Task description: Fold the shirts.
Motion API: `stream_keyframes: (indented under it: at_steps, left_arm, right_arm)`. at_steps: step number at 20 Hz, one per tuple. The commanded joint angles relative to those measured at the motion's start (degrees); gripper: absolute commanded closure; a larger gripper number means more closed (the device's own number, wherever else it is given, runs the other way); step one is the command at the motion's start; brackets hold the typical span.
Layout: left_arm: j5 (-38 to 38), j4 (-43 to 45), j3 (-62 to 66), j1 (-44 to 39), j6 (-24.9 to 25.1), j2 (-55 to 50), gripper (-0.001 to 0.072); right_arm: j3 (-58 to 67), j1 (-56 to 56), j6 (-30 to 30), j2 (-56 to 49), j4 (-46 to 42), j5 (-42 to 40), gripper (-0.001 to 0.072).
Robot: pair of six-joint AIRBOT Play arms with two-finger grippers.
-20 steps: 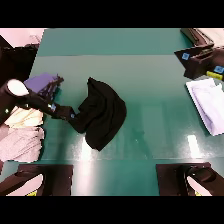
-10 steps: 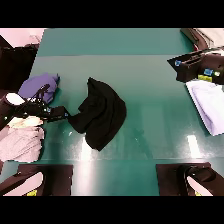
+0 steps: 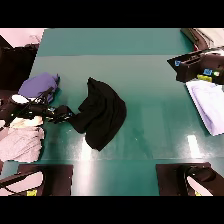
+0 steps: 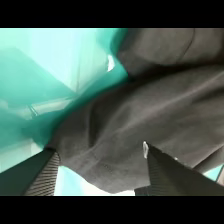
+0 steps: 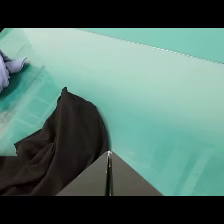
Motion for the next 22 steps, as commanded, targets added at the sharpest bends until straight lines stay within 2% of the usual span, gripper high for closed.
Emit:
stream_keyframes:
  at_steps: [1,2,4,5,10,11,12,13,17,22]
  left_arm:
    - [-1.31,-0.57,-0.02,0.07,0.5,-0.59,0.0109]
    - [-1.18,-0.59,-0.02,0.07,0.48,-0.59,0.0112]
    - [-0.63,-0.68,-0.02,0.07,0.61,-0.59,0.0609]
    - [-0.02,-1.05,0.0,0.07,1.01,-0.57,0.0683]
    - [-1.84,2.56,4.09,0.07,1.14,0.09,0.0685]
    - [-2.45,3.74,5.22,0.07,1.11,0.83,0.0685]
    - [-2.75,4.81,6.4,0.07,1.09,1.79,0.0685]
    - [-2.97,5.46,7.39,0.07,1.09,2.71,0.0685]
    - [-3.32,6.05,8.85,0.07,1.07,5.33,0.0685]
    - [-5.33,6.43,8.85,0.07,1.09,5.31,0.0685]
  right_arm:
    - [0.04,-0.02,0.02,-0.17,0.0,-0.81,0.0694]
    - [0.04,-0.02,0.04,-0.35,0.0,-0.94,0.0695]
    - [0.07,0.0,0.02,-1.68,0.15,-0.94,0.0694]
    - [0.04,-0.02,0.02,-2.86,1.68,-0.79,0.0694]
    - [0.09,0.22,-0.7,-15.26,9.7,-0.9,0.0683]
    - [0.11,0.61,-1.01,-18.27,10.64,-0.87,0.0549]
    - [0.13,1.11,-1.7,-21.59,11.54,-1.01,0.0301]
    - [0.61,1.7,-2.49,-24.96,13.09,-0.72,0.0137]
    - [8.85,5.79,-2.64,-39.93,15.08,1.55,0.0131]
    - [20.26,11.13,-2.6,-52.37,15.06,2.27,0.0132]
